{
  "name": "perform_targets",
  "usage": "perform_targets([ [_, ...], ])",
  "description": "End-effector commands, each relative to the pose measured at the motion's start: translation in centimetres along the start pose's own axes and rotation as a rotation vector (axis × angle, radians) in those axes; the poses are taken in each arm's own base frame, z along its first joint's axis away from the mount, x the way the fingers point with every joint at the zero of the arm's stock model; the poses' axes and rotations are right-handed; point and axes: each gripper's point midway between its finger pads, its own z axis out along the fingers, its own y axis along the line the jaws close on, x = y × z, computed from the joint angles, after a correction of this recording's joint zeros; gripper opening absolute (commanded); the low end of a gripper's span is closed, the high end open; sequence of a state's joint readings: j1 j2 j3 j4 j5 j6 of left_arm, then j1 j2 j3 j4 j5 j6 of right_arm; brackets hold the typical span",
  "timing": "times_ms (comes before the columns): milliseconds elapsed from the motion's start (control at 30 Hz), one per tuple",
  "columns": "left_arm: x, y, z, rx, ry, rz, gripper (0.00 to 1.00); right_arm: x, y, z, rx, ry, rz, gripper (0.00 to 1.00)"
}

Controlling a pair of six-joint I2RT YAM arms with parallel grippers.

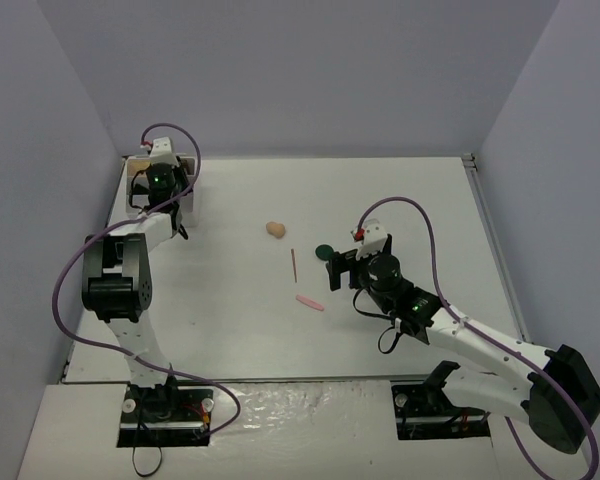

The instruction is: Organize the makeup

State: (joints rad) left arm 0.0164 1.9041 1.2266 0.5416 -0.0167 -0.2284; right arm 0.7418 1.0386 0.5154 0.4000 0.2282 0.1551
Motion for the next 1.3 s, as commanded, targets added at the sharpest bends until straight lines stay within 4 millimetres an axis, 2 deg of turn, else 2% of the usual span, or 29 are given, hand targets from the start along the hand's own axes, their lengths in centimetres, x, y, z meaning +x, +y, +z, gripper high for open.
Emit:
perform_targets([
  [0,-4.7,-1.0,-0.4,0.037,-0.128,0.051,0.29,-2.1,0.0,0.2,-0.001,-0.078,0.028,1.00],
  [167,-4.3,-1.3,-0.6,0.053,-0.120,0.053,0.33,-1.8,0.0,0.5,0.002,-0.069,0.029,1.00],
  [267,-5.6,-1.9,-1.7,0.071,-0.149,0.045,0.36,-1.5,-0.2,0.6,0.011,-0.064,0.029,1.00],
  [333,-6.8,-3.6,-3.2,0.100,-0.165,0.038,0.41,-1.5,-0.3,0.6,0.015,-0.063,0.034,1.00],
  [433,-8.4,-5.2,-5.7,0.121,-0.133,0.008,0.52,-1.7,-0.6,0.5,0.030,-0.073,0.052,1.00],
  [533,-8.2,-8.6,-8.3,0.146,-0.052,0.007,0.59,-1.8,-1.2,0.4,0.058,-0.073,0.067,1.00],
  [600,-7.4,-9.9,-10.4,0.135,0.020,0.017,0.64,-1.6,-1.7,0.2,0.083,-0.065,0.073,1.00],
  [700,-3.9,-13.4,-13.4,0.170,0.164,0.015,0.69,-1.7,-2.4,0.1,0.119,-0.066,0.090,1.00],
  [800,-1.2,-15.9,-16.2,0.178,0.281,0.014,0.73,-1.6,-3.0,-0.1,0.141,-0.072,0.104,1.00],
  [867,1.4,-18.1,-18.2,0.211,0.380,0.045,0.75,-1.7,-3.3,-0.1,0.152,-0.077,0.114,1.00],
  [933,3.5,-19.7,-19.4,0.231,0.472,0.071,0.78,-1.5,-3.6,0.0,0.159,-0.071,0.118,1.00],
  [1067,7.3,-21.6,-19.8,0.233,0.617,0.096,0.79,-1.3,-3.9,0.0,0.171,-0.065,0.126,1.00],
  [1133,10.3,-22.3,-20.1,0.247,0.726,0.099,0.79,-1.2,-4.2,0.0,0.180,-0.067,0.129,1.00],
  [1267,13.2,-23.7,-20.7,0.249,0.809,0.116,0.76,-1.2,-4.7,-0.1,0.194,-0.069,0.138,1.00],
])
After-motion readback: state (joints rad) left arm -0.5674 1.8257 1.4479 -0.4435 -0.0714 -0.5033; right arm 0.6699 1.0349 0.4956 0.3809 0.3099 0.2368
